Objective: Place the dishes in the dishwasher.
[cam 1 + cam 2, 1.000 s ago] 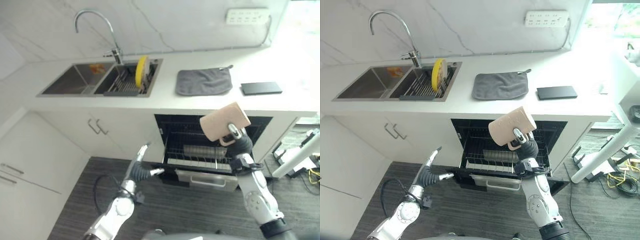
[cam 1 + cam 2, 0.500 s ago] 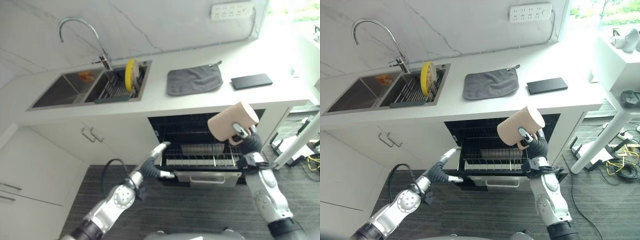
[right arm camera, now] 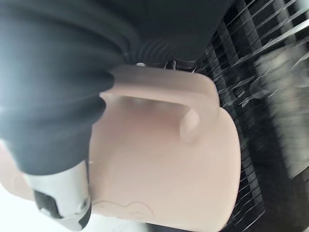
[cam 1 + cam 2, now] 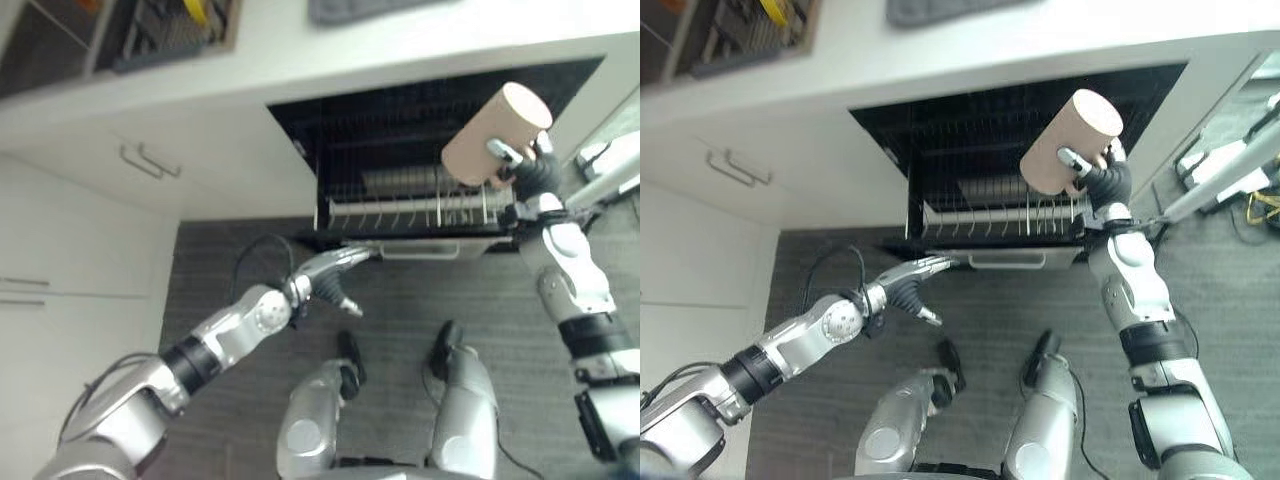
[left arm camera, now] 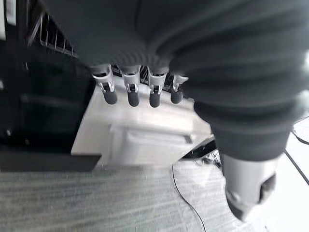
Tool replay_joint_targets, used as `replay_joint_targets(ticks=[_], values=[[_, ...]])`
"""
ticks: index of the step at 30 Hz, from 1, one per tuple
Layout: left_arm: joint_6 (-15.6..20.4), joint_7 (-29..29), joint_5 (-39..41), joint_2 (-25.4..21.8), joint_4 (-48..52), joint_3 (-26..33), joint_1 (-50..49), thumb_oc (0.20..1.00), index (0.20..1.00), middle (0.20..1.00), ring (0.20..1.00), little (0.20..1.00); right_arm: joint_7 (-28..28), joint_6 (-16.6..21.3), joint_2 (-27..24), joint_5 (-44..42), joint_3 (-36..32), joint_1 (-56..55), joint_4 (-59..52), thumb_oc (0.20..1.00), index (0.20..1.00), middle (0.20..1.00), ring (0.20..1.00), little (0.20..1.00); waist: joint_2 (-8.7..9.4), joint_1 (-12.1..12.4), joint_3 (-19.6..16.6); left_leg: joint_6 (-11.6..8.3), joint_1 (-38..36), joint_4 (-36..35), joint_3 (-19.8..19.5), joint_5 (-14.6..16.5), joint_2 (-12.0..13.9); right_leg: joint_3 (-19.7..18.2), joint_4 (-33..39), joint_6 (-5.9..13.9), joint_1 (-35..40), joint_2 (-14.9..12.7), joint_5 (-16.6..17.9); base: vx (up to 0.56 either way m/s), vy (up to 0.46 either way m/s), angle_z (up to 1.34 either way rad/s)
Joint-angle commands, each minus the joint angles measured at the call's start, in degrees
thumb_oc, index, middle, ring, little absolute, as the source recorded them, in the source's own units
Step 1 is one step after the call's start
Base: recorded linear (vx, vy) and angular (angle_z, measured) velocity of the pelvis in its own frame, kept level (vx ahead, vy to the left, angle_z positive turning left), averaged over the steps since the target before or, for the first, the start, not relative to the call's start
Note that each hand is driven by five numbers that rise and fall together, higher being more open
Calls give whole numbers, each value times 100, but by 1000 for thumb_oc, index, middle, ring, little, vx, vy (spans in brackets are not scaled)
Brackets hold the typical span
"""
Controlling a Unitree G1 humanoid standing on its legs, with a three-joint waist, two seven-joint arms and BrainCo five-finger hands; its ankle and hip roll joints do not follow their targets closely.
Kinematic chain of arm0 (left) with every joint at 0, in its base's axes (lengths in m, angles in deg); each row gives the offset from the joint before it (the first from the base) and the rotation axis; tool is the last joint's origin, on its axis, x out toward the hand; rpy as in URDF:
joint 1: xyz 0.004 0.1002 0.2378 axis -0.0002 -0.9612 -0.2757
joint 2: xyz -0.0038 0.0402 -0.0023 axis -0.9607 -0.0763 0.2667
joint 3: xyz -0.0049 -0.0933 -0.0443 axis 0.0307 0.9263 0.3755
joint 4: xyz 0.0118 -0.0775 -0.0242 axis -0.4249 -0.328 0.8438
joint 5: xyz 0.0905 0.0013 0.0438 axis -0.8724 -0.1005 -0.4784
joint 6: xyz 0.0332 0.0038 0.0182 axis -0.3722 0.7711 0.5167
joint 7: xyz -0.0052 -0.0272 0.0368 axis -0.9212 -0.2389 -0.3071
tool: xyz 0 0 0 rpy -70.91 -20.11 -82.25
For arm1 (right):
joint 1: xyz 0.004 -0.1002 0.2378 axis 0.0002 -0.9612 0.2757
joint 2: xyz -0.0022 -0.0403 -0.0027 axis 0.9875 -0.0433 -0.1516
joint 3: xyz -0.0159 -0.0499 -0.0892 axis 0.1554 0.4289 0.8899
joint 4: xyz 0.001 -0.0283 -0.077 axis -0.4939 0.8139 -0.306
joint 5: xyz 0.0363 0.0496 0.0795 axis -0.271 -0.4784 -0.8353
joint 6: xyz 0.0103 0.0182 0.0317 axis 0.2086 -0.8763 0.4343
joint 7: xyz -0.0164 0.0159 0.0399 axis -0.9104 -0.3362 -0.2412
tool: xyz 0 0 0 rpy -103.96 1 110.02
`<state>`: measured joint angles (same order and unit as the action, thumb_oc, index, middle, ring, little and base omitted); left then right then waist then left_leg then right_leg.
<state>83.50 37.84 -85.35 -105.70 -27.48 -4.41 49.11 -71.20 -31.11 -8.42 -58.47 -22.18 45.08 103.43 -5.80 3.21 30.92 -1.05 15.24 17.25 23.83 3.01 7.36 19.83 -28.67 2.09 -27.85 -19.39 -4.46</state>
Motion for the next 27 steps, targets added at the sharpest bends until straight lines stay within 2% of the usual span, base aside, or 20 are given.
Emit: replay_joint_targets(ticks=[1,7,8,10,12,17,18,21,27], values=[[51,-93,-274,-216,440,-30,-300,1000,1000,1000,1000,1000,176,333,-107,312,-20,64,-328,200,200,200,200,200,162,198,-420,-34,149,500,-611,262,264,168,219,636,895,-373,-11,-62,-73,-5],[74,18,-289,-355,501,-100,50,1000,1000,1000,1000,1000,103,152,-433,527,263,777,383,200,200,200,200,200,182,370,-181,-34,457,656,-695,246,316,243,116,612,720,-369,-18,-59,-46,3],[89,46,-250,-419,530,-105,124,1000,1000,1000,1000,1000,66,153,-502,596,318,932,535,200,200,200,200,200,179,414,-143,-81,478,698,-779,343,313,193,51,682,710,-362,-110,-14,-37,12],[108,86,-242,-464,555,-97,188,1000,1000,1000,1000,1000,43,86,-568,653,345,1090,682,200,200,200,200,200,181,456,-115,-80,540,703,-796,335,309,213,32,683,666,-358,-114,-58,-32,12],[138,170,-248,-547,624,-65,231,1000,1000,1000,1000,1000,-38,-126,-685,648,369,1300,854,200,200,200,200,200,191,513,-112,-24,670,692,-743,220,328,318,41,605,569,-356,-30,-105,-23,12],[231,305,-195,-722,732,-37,256,1000,1000,1000,1000,1000,-120,-433,-932,786,531,1699,1054,200,200,200,200,200,241,609,-112,-75,690,737,-814,327,361,265,-10,690,578,-329,-133,21,0,8],[294,361,-177,-786,746,-19,255,1000,1000,1000,1000,1000,-143,-602,-1016,797,559,1852,1103,200,200,200,200,200,271,642,-112,-82,708,751,-821,334,371,268,-15,697,575,-324,-132,0,0,0],[337,473,-141,-902,790,-18,295,1000,1000,1000,1000,1000,-252,-903,-1099,453,663,2132,1421,200,200,200,200,200,345,715,-112,-90,723,758,-830,336,407,314,-7,701,608,-299,-126,-3,-50,0],[360,633,-53,-1177,1084,30,324,1000,1000,1000,1000,1000,-433,-1033,-1250,243,836,2583,2328,200,200,200,200,200,437,888,-112,-128,771,688,-863,267,476,461,56,716,704,-252,-108,12,-63,2]])
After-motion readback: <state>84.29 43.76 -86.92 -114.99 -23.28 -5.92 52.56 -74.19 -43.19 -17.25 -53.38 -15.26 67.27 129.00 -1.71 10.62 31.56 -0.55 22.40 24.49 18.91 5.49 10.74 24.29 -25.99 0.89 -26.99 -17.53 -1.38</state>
